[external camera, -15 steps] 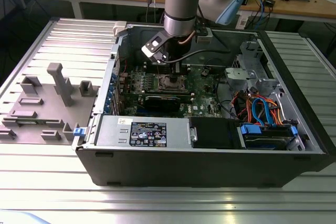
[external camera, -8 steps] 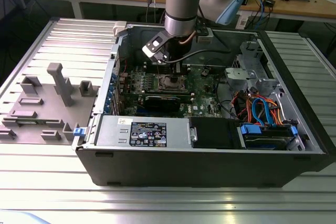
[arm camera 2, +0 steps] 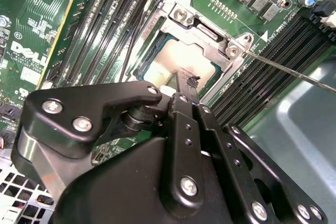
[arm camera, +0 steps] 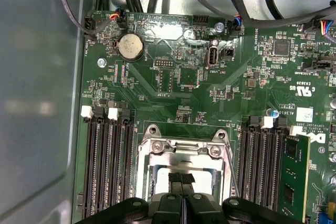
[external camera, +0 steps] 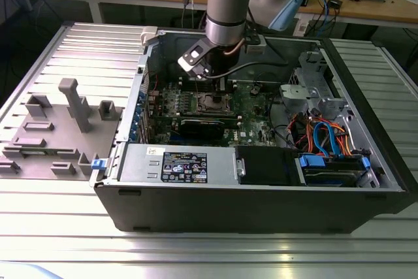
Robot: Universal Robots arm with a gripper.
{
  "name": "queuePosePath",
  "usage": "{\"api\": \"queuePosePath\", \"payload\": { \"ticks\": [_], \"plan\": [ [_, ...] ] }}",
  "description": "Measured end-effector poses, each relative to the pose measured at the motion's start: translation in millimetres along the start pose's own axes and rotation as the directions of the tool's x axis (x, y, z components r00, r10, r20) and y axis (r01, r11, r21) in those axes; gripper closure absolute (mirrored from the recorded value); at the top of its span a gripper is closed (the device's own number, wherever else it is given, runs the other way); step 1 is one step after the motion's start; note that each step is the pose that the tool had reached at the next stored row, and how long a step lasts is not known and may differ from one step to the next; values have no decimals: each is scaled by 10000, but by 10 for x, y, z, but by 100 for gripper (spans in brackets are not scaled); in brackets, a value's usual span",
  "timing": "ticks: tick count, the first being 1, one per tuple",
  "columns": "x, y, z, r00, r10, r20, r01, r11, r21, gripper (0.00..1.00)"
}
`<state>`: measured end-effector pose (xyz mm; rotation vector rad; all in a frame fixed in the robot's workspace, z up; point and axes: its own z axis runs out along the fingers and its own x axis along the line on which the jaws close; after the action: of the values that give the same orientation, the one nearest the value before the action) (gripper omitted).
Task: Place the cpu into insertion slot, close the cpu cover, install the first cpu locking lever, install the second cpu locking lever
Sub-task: 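Install the first cpu locking lever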
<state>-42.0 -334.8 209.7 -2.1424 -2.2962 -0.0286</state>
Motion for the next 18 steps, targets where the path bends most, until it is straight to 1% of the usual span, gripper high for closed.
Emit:
{"api": "queuePosePath", "payload": {
  "ticks": [7,18],
  "plan": [
    [0,12,-1,10000,0,-2,0,10000,-1,89],
    [0,13,-30,10000,-1,3,1,10000,0,89]
  ]
}}
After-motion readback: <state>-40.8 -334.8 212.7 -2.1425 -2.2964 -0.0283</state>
